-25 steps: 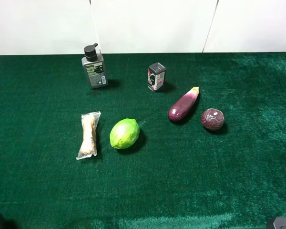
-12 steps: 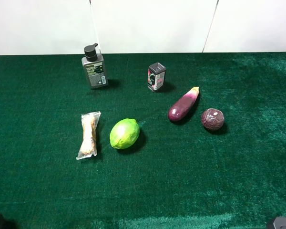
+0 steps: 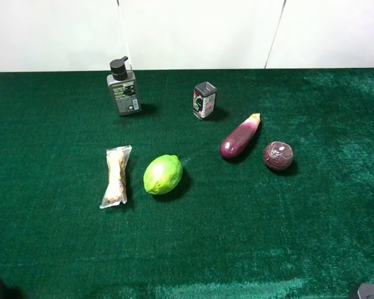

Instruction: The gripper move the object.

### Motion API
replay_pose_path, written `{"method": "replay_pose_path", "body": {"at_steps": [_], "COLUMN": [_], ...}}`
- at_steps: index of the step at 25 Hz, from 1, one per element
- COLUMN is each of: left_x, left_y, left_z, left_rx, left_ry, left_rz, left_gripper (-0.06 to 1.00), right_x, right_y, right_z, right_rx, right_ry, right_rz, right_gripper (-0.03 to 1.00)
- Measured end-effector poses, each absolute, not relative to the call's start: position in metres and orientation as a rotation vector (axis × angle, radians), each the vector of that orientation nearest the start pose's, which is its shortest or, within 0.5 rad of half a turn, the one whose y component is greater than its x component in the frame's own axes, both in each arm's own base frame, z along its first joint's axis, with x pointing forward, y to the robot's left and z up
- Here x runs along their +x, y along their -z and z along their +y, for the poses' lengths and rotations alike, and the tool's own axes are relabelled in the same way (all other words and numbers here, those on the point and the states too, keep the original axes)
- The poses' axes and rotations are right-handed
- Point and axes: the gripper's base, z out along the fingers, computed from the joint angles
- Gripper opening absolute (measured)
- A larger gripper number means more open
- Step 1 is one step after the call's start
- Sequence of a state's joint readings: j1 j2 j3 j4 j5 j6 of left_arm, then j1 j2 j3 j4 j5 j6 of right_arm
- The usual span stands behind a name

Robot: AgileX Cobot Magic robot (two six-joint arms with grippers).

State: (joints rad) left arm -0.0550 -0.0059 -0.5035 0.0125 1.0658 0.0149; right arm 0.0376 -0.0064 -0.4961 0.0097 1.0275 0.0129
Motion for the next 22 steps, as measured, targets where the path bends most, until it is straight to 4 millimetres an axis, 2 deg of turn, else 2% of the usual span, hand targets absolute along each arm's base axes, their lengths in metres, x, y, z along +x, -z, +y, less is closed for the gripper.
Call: {"method": "replay_pose_path", "body": {"at_steps": [6, 11, 15, 22], "left_x": [-0.006, 0.004, 0.022, 0.067], "left_y": [-0.280, -0.300, -0.321, -0.344], "left_z": [0.002, 0.001, 0.000, -0.003], "left_rx": [0.070, 0.073, 0.093, 0.196], "left_ry": [0.006, 0.005, -0.006, -0.051], "left_rz": [2.033, 2.070, 2.130, 2.251], "left_gripper": [0.99, 0.99, 0.99, 0.99], "right_x": [-0.004, -0.004, -0.004, -0.004], "right_y": [-0.279, -0.279, -0.279, -0.279], "right_z": [0.001, 0.001, 0.001, 0.001], "right_rx": [-0.025, -0.025, -0.025, -0.025], "right_ry": [-0.044, -0.044, -0.044, -0.044], "right_rz": [2.009, 2.009, 2.009, 2.009], "right_gripper": [0.70, 0.70, 0.70, 0.70]}}
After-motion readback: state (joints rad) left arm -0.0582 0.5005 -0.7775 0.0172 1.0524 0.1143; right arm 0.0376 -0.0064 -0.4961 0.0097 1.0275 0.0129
